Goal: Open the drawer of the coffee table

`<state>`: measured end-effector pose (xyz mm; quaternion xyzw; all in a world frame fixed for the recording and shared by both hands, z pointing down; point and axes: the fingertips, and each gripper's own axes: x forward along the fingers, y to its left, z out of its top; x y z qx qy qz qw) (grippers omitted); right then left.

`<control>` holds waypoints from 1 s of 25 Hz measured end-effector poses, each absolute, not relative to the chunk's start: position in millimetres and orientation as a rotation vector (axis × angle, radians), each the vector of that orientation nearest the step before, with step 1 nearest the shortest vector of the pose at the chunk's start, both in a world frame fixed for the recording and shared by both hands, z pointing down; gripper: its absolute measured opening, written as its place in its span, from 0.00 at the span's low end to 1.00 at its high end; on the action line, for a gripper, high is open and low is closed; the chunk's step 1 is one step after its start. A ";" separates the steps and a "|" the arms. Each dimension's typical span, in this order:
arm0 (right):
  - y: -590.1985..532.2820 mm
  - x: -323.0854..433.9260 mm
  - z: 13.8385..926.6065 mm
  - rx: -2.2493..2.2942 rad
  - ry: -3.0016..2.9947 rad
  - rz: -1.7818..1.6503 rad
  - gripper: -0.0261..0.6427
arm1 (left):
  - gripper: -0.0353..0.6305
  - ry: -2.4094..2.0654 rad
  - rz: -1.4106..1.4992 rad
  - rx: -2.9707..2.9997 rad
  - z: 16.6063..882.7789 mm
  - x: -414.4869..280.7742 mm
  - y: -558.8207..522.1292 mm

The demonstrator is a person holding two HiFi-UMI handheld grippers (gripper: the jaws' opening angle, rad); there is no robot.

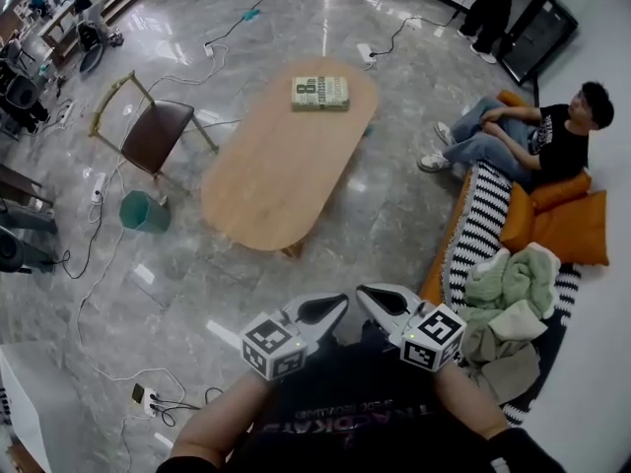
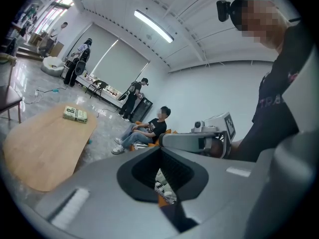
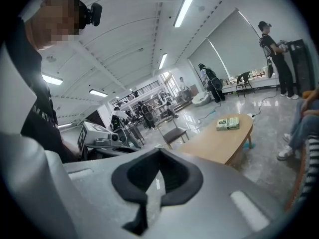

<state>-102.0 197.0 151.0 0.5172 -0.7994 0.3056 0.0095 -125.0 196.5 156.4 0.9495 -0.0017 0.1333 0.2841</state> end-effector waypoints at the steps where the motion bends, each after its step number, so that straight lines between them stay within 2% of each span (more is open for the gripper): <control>1: 195.8 -103.2 151.0 1.611 -2.497 0.954 0.04 | 0.05 -0.007 0.346 2.546 157.3 -126.8 195.3; 12: 173.5 -95.6 153.8 1.515 -2.563 0.963 0.04 | 0.05 -0.138 0.341 2.546 159.7 -124.3 173.0; 17: 159.0 -63.3 155.1 1.422 -2.600 0.953 0.04 | 0.05 -0.215 0.338 2.523 162.0 -88.2 157.8; 25: 138.8 29.4 165.0 1.367 -2.625 1.030 0.04 | 0.05 -0.249 0.375 2.489 171.4 5.4 144.5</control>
